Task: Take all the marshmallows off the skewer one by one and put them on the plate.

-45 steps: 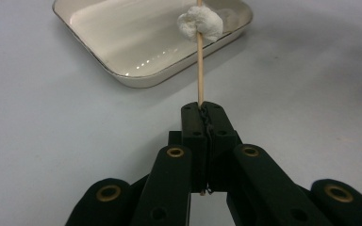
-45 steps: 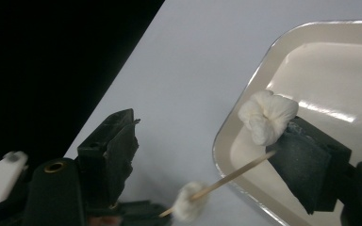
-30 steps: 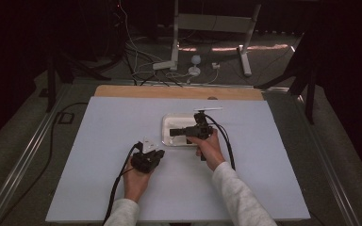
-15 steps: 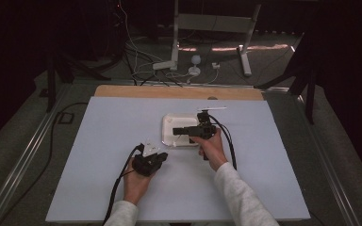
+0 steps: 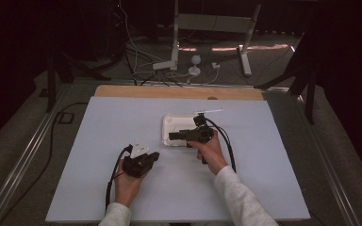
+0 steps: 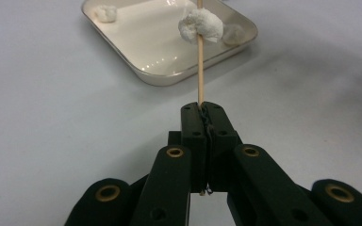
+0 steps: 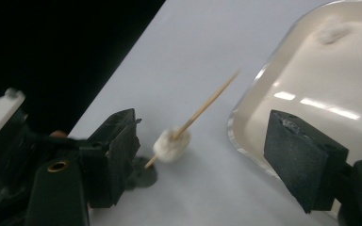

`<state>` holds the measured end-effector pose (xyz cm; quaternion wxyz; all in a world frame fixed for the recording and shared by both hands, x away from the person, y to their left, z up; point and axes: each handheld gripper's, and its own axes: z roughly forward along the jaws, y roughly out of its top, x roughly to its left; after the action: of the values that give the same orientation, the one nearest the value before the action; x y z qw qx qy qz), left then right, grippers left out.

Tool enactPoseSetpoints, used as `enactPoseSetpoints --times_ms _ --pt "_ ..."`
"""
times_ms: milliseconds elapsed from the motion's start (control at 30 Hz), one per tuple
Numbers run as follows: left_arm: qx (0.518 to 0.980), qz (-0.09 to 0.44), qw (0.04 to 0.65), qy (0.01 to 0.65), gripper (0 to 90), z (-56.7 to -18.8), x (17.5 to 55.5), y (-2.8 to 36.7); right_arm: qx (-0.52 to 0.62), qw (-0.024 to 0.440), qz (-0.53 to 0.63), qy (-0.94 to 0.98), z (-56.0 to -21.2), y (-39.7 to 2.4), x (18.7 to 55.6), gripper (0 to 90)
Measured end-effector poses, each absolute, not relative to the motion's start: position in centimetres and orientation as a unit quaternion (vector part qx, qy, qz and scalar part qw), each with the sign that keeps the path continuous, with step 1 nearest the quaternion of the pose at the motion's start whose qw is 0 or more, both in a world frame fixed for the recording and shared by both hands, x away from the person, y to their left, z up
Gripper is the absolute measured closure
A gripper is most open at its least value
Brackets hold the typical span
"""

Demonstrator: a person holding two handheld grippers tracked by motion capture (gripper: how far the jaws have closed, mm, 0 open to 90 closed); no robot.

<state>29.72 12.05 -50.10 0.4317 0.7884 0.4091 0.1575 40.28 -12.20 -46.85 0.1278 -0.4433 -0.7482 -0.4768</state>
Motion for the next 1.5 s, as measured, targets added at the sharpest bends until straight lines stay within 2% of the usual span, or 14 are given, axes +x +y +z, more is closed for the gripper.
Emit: enactPoseSetpoints --times_ms 167,333,767,1233,1333,1500 --pt "0.783 0.160 0.438 0.411 89.5 -49.9 29.5 12.1 -0.425 0.143 -0.482 -0.752 -47.2 -11.1 38.9 31.6" --pt "0.777 0.161 0.447 0.413 89.5 -49.8 29.5 12.0 -0.415 0.155 -0.483 -0.755 -47.5 -10.0 37.9 47.6" --pt "0.774 0.159 0.456 0.410 89.8 -50.0 29.3 11.8 -0.452 0.169 -0.499 -0.719 -49.1 -8.9 37.4 77.9" --pt "0.762 0.178 0.462 0.418 90.0 -49.7 28.7 11.7 -0.462 0.128 -0.525 -0.703 -48.0 -8.9 37.5 79.9" --pt "0.772 0.180 0.450 0.412 90.0 -49.8 28.5 11.7 -0.468 0.117 -0.531 -0.697 -47.6 -9.0 37.6 80.4" --pt "0.782 0.180 0.437 0.406 90.0 -50.2 28.1 11.7 -0.498 0.093 -0.554 -0.660 -46.1 -12.0 39.4 81.7"
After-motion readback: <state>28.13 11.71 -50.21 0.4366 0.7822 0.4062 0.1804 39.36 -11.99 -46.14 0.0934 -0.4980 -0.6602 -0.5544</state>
